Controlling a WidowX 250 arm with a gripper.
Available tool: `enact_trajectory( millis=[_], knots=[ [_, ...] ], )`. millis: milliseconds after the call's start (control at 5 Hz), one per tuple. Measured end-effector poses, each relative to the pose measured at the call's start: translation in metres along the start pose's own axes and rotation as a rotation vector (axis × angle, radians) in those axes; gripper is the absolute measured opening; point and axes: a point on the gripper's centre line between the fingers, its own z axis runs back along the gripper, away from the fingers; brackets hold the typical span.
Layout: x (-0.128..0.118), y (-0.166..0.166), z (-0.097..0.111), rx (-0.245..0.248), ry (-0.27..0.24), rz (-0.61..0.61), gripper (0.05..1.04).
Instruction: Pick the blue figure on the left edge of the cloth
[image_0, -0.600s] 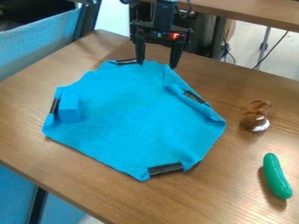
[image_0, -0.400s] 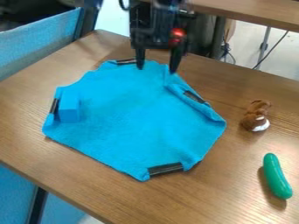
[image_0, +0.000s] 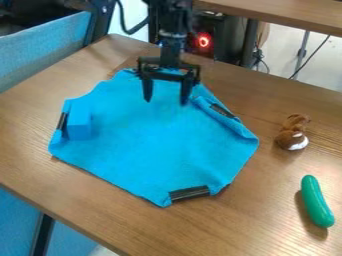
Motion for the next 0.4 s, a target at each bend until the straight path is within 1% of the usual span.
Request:
enact_trajectory(
  millis=[200, 400],
  knots=[
    [-0.018, 0.018, -0.002, -0.060, -0.009, -0.084, 0.999],
    [-0.032, 0.044, -0.001, -0.098, -0.042, -0.072, 0.999]
  ],
)
